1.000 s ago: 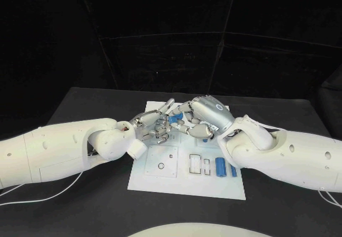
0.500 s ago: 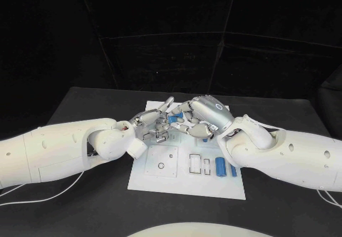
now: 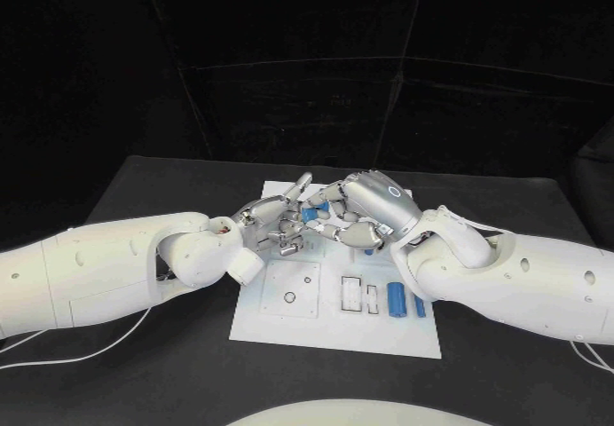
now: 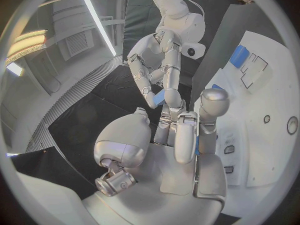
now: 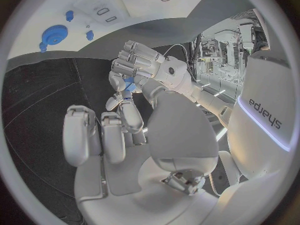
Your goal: Assemble the parts on the task board
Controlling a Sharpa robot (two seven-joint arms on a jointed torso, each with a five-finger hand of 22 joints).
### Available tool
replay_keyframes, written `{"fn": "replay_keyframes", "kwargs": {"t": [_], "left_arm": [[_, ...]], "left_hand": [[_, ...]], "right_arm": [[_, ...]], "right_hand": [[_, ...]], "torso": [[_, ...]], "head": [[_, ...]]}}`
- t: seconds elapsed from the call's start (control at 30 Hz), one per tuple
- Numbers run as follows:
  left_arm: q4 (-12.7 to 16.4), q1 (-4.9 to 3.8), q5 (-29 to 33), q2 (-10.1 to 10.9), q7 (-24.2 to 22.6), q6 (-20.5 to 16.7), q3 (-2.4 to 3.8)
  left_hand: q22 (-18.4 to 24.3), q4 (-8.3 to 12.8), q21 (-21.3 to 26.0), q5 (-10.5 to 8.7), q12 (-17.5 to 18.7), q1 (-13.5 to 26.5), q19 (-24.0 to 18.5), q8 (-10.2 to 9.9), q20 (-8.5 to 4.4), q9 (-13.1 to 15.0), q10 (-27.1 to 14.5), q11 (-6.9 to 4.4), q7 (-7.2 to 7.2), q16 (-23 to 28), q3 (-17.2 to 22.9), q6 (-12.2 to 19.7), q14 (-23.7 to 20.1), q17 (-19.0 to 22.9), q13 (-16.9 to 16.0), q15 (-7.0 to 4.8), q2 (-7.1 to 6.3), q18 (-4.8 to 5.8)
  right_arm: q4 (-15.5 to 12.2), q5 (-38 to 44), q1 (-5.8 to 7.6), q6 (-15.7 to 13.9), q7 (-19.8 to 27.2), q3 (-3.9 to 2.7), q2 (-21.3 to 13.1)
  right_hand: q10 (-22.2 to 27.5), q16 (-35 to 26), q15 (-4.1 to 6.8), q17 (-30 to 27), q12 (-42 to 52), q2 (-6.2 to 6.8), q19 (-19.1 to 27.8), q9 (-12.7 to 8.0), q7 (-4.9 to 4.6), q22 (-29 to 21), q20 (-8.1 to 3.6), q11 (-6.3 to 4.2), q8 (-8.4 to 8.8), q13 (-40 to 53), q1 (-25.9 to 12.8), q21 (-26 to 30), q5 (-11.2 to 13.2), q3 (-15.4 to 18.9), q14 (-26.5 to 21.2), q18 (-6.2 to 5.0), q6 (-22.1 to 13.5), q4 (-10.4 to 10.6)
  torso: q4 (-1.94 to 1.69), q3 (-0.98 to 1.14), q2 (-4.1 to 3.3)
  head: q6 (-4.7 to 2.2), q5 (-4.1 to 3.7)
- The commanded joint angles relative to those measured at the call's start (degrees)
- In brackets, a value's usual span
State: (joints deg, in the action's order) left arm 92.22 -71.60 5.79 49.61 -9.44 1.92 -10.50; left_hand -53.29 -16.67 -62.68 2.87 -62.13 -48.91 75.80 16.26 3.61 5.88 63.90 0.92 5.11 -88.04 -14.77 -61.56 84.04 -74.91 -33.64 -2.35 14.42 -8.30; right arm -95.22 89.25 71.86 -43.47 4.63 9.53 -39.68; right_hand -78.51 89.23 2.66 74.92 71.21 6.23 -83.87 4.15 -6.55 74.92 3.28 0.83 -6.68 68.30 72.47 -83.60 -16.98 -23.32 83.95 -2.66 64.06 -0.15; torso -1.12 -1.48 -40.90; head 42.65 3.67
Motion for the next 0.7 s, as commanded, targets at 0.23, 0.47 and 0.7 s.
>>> {"fn": "replay_keyframes", "kwargs": {"t": [0.23,0.47,0.7], "left_arm": [[-0.02,-0.08,0.45,0.32,-0.83,0.74,0.08],[0.02,-0.08,0.44,0.65,-0.94,0.61,0.08],[0.00,-0.08,0.27,0.82,-0.85,0.45,0.08]], "left_hand": [[0.03,0.04,-0.20,-0.19,-0.20,-1.11,-0.09,0.28,-0.43,0.20,0.50,-0.09,0.03,-0.32,-0.54,-0.54,4.79,-11.28,-0.13,-0.61,0.16,0.77],[0.00,0.06,-0.22,-0.19,-0.23,-1.58,-0.10,0.35,-0.48,0.32,0.53,-0.12,-0.01,-0.36,-0.73,-0.58,4.82,-11.37,-0.22,-0.65,0.33,0.78],[0.00,0.12,-0.22,-0.19,-0.22,-2.28,-0.11,0.39,-0.53,0.47,0.50,-0.15,-0.03,-0.43,-1.01,-0.53,4.87,-11.51,-0.23,-0.68,0.44,0.78]], "right_arm": [[-0.22,0.06,0.06,-0.64,-0.30,0.01,-0.68],[-0.26,0.08,0.06,-0.59,-0.65,0.01,-1.26],[-0.42,0.10,0.06,-1.00,-0.68,0.00,-1.58]], "right_hand": [[-0.19,0.26,0.48,14.26,-0.04,0.17,-1.37,0.11,0.78,2.29,-0.38,0.05,-0.25,0.01,0.63,-0.16,-0.16,0.03,5.85,0.00,1.08,-0.31],[-0.19,0.26,0.48,14.26,-0.04,0.17,-1.37,0.11,0.78,2.29,-0.38,0.05,-0.25,0.01,0.63,-0.16,-0.16,0.03,5.85,0.00,1.08,-0.31],[-0.19,0.26,0.48,14.26,-0.04,0.17,-1.37,0.11,0.78,2.29,-0.38,0.05,-0.25,0.01,0.63,-0.16,-0.16,0.03,5.85,0.00,1.08,-0.31]], "torso": [[0.02,-0.03,0.01],[-0.01,-0.01,0.02],[-0.01,-0.03,-0.05]], "head": [[-0.06,0.04],[-0.02,0.13],[-0.02,0.15]]}}
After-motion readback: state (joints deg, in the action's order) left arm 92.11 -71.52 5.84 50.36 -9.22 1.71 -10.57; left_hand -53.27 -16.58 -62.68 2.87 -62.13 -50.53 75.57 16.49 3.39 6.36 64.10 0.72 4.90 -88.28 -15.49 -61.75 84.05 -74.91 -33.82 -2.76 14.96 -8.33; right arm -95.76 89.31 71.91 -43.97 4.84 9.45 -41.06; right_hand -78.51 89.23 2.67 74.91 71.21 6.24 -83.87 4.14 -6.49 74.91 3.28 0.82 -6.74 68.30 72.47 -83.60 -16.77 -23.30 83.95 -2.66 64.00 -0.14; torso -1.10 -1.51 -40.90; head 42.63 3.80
